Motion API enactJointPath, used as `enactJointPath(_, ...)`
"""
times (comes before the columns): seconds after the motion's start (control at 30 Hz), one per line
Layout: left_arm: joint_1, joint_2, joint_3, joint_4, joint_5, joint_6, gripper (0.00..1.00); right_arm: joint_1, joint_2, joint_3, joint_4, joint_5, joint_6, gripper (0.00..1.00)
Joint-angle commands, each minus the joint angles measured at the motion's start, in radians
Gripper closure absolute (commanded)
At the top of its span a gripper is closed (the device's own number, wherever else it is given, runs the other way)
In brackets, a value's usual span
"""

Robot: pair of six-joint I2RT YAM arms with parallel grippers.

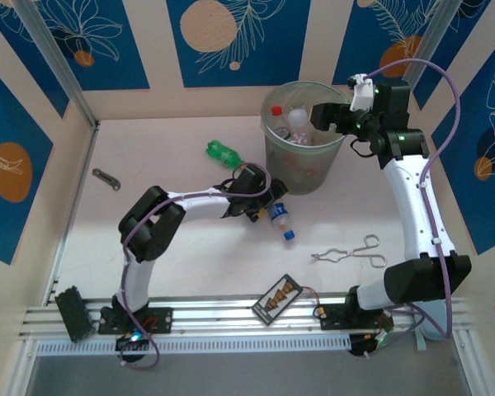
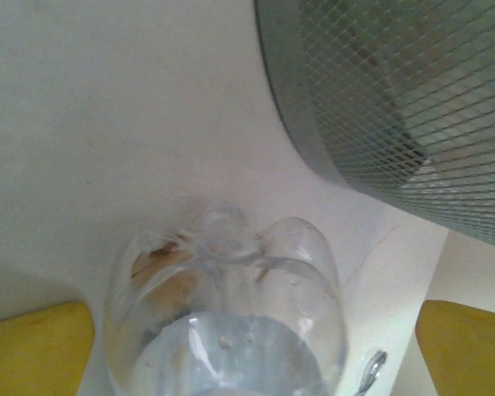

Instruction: Put the plastic bottles in the bin

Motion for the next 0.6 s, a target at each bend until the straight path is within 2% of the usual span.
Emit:
enactJointPath(0.0, -0.022, 0.055, 0.002, 0.02, 0.019, -0.047, 0.02, -0.009, -0.041, -0.017, 0.001, -0.024, 0.014, 0.05)
enactJointPath(0.57, -0.029, 0.067, -0.032, 0.066, 0.011, -0.093, 0.3, -0.03, -0.069, -0.086, 0.013, -0.023, 0.019, 0.05)
